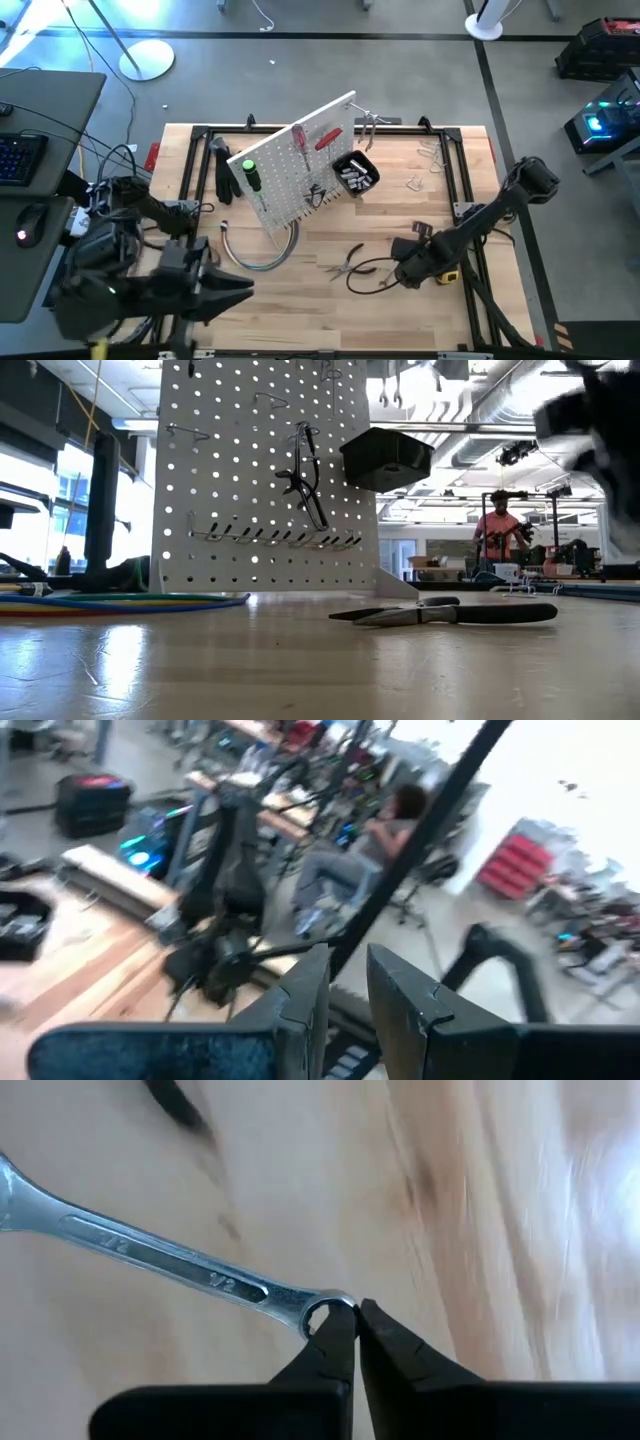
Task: Hang tools onto peg board
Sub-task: Hang the wrench on the peg board
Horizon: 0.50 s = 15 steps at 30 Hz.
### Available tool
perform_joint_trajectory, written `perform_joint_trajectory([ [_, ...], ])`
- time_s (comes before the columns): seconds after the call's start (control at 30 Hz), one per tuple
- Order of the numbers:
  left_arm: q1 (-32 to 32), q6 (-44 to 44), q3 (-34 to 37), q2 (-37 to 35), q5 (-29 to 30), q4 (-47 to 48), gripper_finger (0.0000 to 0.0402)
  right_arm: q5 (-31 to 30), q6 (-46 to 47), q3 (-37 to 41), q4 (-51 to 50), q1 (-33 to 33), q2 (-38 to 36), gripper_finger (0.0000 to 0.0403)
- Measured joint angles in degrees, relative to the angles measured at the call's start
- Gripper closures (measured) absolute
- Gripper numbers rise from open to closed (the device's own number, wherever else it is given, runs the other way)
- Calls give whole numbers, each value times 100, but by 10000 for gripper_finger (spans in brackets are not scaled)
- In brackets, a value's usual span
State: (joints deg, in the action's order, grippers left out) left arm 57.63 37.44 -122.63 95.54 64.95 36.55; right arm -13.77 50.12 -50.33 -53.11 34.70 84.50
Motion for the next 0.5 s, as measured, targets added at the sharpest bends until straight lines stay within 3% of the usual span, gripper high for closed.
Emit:
perform_joint_trajectory([
  [0.1, -55, -511, -4, 3, -278, -762, 337, -491, -6, -485, -255, 35, -149, 402],
  [0.2, -262, -430, -4, 129, -733, -885, 337, -944, -118, -1070, -556, 65, -195, 403],
  [0.3, -528, 239, 2, 366, -1065, -323, 336, -1328, -413, -1677, -714, 133, -211, 403],
  [0.5, -1195, 1704, 11, 765, -1507, 872, 309, -1416, -1070, -2521, -563, 259, -211, 403],
])
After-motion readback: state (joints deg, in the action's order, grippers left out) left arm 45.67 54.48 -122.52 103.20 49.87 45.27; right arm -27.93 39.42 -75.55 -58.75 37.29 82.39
